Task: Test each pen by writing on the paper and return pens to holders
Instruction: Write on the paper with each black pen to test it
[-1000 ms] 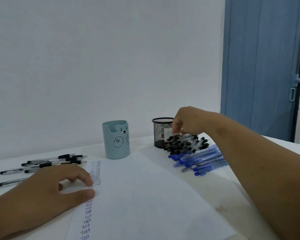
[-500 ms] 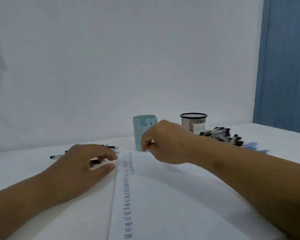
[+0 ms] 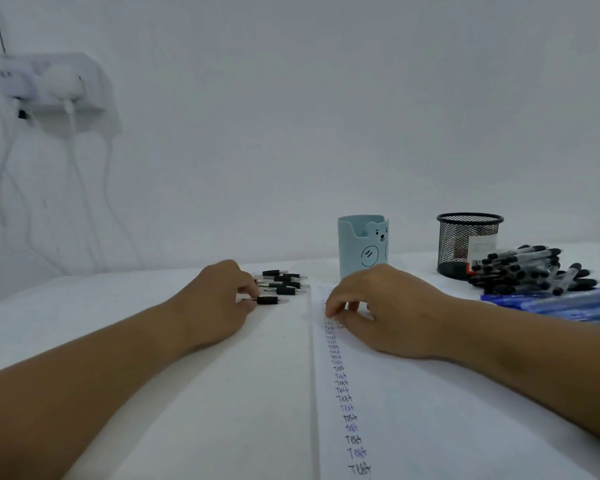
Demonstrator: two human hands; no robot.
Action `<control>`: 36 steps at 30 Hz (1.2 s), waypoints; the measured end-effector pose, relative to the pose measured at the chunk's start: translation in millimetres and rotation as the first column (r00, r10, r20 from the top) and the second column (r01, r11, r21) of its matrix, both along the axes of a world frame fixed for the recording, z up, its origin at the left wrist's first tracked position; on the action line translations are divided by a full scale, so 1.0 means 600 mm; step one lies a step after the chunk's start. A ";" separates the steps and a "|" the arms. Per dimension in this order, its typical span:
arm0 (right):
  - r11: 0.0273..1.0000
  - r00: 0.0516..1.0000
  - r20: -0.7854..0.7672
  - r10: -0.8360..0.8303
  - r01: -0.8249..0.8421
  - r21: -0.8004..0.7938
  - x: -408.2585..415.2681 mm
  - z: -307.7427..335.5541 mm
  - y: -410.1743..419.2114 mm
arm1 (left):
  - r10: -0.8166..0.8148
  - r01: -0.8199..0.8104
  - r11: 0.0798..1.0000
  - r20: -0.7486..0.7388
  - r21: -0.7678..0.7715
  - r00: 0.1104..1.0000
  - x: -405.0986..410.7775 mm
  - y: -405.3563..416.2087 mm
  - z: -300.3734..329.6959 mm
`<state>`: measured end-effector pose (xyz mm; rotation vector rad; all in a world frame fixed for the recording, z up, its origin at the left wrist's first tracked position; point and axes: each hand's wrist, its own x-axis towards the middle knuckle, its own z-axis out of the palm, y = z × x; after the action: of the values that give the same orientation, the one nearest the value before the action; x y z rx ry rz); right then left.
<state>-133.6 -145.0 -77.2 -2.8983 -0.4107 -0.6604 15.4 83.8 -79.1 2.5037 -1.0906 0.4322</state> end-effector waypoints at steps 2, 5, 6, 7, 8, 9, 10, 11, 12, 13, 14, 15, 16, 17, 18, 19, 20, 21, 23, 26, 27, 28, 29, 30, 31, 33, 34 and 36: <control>1.000 1.000 0.019 -0.004 0.003 0.022 0.001 -0.002 0.000 | 0.043 -0.043 0.999 -0.014 0.020 0.999 -0.002 0.002 -0.001; 0.998 0.997 0.071 -0.035 0.031 0.048 0.003 -0.005 0.000 | 0.058 -0.059 0.998 0.044 0.012 0.997 -0.008 0.003 0.003; 0.997 0.995 0.089 -0.049 0.044 0.057 0.004 -0.004 0.001 | 0.040 -0.039 0.999 0.078 -0.016 0.996 -0.014 0.001 0.006; 0.996 0.992 0.105 -0.066 0.060 0.066 0.003 -0.003 0.003 | 0.009 -0.004 0.999 0.112 -0.041 0.994 -0.023 -0.003 0.008; 0.994 0.990 0.114 -0.085 0.077 0.073 0.003 -0.002 0.005 | -0.033 0.042 0.997 0.144 -0.059 0.989 -0.032 -0.007 0.010; 0.992 0.988 0.115 -0.104 0.095 0.079 0.002 -0.001 0.006 | -0.088 0.101 0.992 0.169 -0.070 0.982 -0.041 -0.012 0.012; 0.991 0.986 0.116 -0.115 0.106 0.080 0.000 0.001 0.008 | -0.155 0.171 0.982 0.189 -0.075 0.970 -0.047 -0.018 0.012; 0.991 0.986 0.118 -0.119 0.110 0.076 0.000 0.001 0.009 | -0.224 0.246 0.965 0.199 -0.092 0.954 -0.055 -0.022 0.012; 0.992 0.987 0.120 -0.112 0.105 0.066 0.000 0.002 0.009 | -0.286 0.312 0.942 0.191 -0.123 0.939 -0.059 -0.025 0.011; 0.994 0.988 0.119 -0.103 0.097 0.050 0.000 0.003 0.010 | -0.335 0.366 0.917 0.189 -0.158 0.923 -0.064 -0.028 0.011; 0.995 0.988 0.123 -0.096 0.093 0.031 0.001 0.004 0.010 | -0.366 0.403 0.896 0.204 -0.187 0.908 -0.067 -0.030 0.011; 0.995 0.987 0.130 -0.098 0.097 0.017 0.002 0.006 0.010 | -0.375 0.421 0.883 0.225 -0.209 0.899 -0.070 -0.032 0.011; 0.994 0.984 0.137 -0.113 0.112 0.014 0.003 0.008 0.009 | -0.362 0.413 0.879 0.230 -0.239 0.903 -0.074 -0.032 0.012; 0.991 0.981 0.138 -0.136 0.134 0.024 0.003 0.010 0.007 | -0.334 0.382 0.880 0.203 -0.282 0.920 -0.076 -0.032 0.013; 0.987 0.977 0.139 -0.159 0.155 0.042 0.004 0.011 0.004 | -0.300 0.331 0.883 0.143 -0.332 0.943 -0.075 -0.031 0.014; 0.983 0.973 0.141 -0.181 0.173 0.062 0.005 0.010 -0.001 | -0.264 0.260 0.886 0.043 -0.383 0.963 -0.073 -0.029 0.015; 0.979 0.970 0.139 -0.198 0.188 0.083 0.006 0.009 -0.007 | -0.231 0.171 0.887 -0.092 -0.429 0.969 -0.071 -0.027 0.017; 0.974 0.968 0.133 -0.212 0.198 0.107 0.007 0.007 -0.013 | -0.221 0.079 0.874 -0.247 -0.480 0.944 -0.069 -0.024 0.020; 0.966 0.966 0.120 -0.228 0.210 0.149 0.007 0.005 -0.024 | -0.329 -0.053 0.801 -0.512 -0.597 0.794 -0.068 -0.020 0.025; 0.962 0.966 0.116 -0.233 0.211 0.172 0.006 0.004 -0.032 | -0.591 -0.166 0.664 -0.648 -0.729 0.481 -0.067 -0.019 0.035; 0.963 0.966 0.120 -0.230 0.208 0.169 0.007 0.003 -0.033 | -0.633 -0.183 0.646 -0.654 -0.741 0.413 -0.067 -0.020 0.038; 0.965 0.966 0.126 -0.227 0.205 0.164 0.008 0.003 -0.033 | -0.654 -0.186 0.644 -0.660 -0.743 0.370 -0.068 -0.021 0.039; 0.966 0.966 0.128 -0.226 0.205 0.156 0.009 0.002 -0.033 | -0.663 -0.185 0.647 -0.666 -0.740 0.343 -0.069 -0.022 0.039; 0.967 0.966 0.127 -0.225 0.206 0.148 0.009 0.002 -0.032 | -0.667 -0.184 0.651 -0.670 -0.737 0.326 -0.069 -0.022 0.039; 0.968 0.967 0.126 -0.223 0.205 0.143 0.009 0.002 -0.031 | -0.671 -0.182 0.650 -0.670 -0.737 0.316 -0.069 -0.022 0.039; 0.973 0.969 0.133 -0.210 0.193 0.127 0.007 0.002 -0.029 | -0.672 -0.174 0.642 -0.657 -0.747 0.341 -0.067 -0.021 0.037; 0.977 0.970 0.145 -0.196 0.181 0.112 0.006 0.003 -0.028 | -0.666 -0.167 0.638 -0.648 -0.751 0.369 -0.067 -0.020 0.036; 0.985 0.971 0.172 -0.164 0.152 0.079 0.006 0.003 -0.025 | -0.643 -0.154 0.643 -0.638 -0.750 0.422 -0.069 -0.022 0.036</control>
<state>-130.3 -160.2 -75.3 -2.8403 -0.1738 -0.9431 -26.1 70.8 -57.7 1.3486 -0.6211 -0.4890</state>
